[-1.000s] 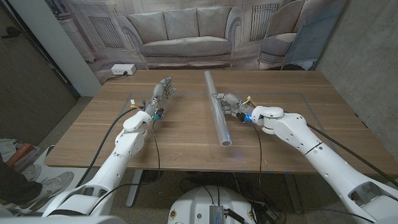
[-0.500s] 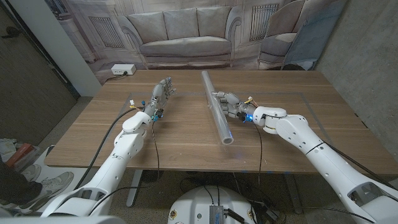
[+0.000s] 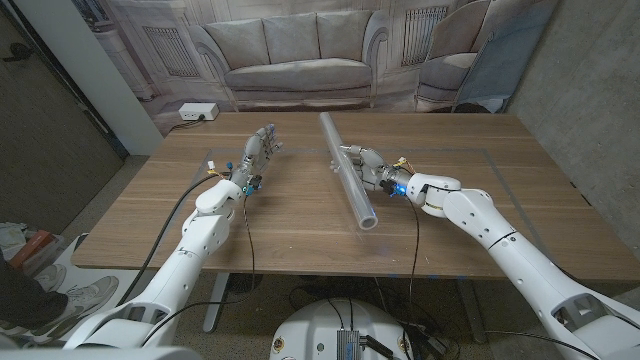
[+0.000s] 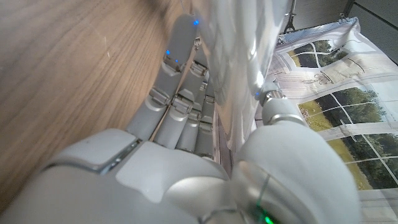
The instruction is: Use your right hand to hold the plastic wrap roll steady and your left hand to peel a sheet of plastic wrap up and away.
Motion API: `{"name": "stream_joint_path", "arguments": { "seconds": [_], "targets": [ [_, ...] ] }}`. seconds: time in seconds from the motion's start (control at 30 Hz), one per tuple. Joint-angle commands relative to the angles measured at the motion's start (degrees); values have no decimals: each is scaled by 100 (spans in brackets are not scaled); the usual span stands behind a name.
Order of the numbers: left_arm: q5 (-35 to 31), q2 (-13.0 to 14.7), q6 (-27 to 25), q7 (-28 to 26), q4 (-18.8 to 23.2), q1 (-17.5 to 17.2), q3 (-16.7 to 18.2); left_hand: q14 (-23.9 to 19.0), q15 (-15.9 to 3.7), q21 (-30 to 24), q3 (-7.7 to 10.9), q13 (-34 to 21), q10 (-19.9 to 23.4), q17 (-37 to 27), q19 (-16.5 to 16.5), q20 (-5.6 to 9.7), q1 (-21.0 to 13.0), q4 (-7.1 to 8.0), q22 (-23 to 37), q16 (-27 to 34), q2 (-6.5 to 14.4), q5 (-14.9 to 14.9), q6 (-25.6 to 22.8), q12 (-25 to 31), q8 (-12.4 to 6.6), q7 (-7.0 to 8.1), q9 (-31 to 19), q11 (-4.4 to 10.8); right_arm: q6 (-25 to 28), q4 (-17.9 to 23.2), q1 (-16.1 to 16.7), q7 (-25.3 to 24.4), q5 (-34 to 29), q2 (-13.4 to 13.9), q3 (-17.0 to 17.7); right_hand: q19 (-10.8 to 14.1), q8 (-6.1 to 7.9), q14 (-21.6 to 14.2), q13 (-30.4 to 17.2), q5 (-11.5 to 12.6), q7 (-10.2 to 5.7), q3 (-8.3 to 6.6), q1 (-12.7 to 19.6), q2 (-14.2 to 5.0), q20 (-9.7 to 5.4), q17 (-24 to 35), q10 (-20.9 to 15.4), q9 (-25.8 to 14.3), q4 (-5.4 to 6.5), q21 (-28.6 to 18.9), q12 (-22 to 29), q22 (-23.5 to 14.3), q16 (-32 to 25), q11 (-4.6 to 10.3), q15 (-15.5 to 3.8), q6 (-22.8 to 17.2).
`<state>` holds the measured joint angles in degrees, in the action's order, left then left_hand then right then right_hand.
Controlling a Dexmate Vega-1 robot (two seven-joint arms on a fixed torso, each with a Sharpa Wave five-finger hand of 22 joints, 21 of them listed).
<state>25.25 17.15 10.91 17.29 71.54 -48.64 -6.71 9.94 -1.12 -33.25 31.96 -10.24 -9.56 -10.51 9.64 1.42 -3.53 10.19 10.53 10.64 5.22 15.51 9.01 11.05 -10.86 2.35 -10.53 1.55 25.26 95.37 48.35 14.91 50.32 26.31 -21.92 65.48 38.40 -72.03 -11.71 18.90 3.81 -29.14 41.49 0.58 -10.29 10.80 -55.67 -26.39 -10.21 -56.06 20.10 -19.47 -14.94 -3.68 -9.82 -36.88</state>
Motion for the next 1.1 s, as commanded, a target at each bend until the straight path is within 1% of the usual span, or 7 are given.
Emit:
{"name": "stream_joint_path", "arguments": {
  "seconds": [0.03,0.1,0.27,0.5,0.77,0.93,1.1],
  "targets": [
    [15,-8,14,17,-105,65,0,129,14,10,36,-26,-12,-13,5,-18,15,11,17,34,448,-24,-2,35,-8,16,-10,-3,-69,-304,-16,292,215,-202,106,46,-6,-271,5,43,24,-926,809,-902,-266,19,-67,7,706,-78,-38,-81,40,-32,-190,39],
    [-13,1,24,30,-122,81,-12,129,15,12,36,-26,-10,-13,6,-19,15,11,17,34,448,-24,-6,36,-9,16,-10,3,-87,-367,-28,365,239,-232,120,5,-18,-287,5,38,63,-873,671,-838,-262,21,-90,33,789,-128,-62,-160,59,-49,-178,44],
    [-27,-19,32,43,-183,127,-10,127,16,15,37,-26,-9,-13,1,-16,16,11,17,35,447,-24,-6,36,-9,16,-10,1,-136,-482,-28,466,271,-308,157,-21,-14,-282,4,40,89,-853,578,-820,-262,21,-93,54,851,-166,-88,-220,80,-79,-173,8],
    [-55,-34,20,67,-230,180,-15,135,20,21,38,-26,-12,-13,1,-22,16,11,17,31,447,-25,-4,35,-8,22,-10,-4,-229,-625,7,598,323,-419,235,-115,-72,-235,-10,-27,157,-645,41,-549,-250,20,-88,151,1149,-277,-186,-436,158,-185,-140,24],
    [-102,-58,-13,62,-262,232,-27,138,12,30,39,-26,-17,-13,2,-18,17,12,18,30,448,-26,-4,33,-7,23,-10,0,-329,-720,39,703,310,-482,282,-177,-236,-179,-78,-281,268,-388,-663,-258,-250,22,-61,301,1545,-331,-278,-656,215,-283,-113,192],
    [-133,-52,-40,60,-242,245,-34,142,16,36,40,-26,-12,-13,4,-19,18,12,18,29,449,-26,-1,36,-6,26,-10,0,-401,-737,67,742,260,-484,294,-199,-381,-97,-111,-469,337,-226,-1086,-43,-239,18,-25,403,1747,-325,-327,-760,250,-366,33,361],
    [-144,-53,-60,70,-224,256,-40,142,19,42,42,-26,-13,-13,7,-22,18,12,18,30,450,-27,4,35,-4,25,-10,-1,-505,-730,103,761,189,-478,296,-249,-501,40,-127,-588,358,-127,-1365,92,-231,18,57,477,1854,-278,-379,-800,293,-400,146,509]
  ]
}}
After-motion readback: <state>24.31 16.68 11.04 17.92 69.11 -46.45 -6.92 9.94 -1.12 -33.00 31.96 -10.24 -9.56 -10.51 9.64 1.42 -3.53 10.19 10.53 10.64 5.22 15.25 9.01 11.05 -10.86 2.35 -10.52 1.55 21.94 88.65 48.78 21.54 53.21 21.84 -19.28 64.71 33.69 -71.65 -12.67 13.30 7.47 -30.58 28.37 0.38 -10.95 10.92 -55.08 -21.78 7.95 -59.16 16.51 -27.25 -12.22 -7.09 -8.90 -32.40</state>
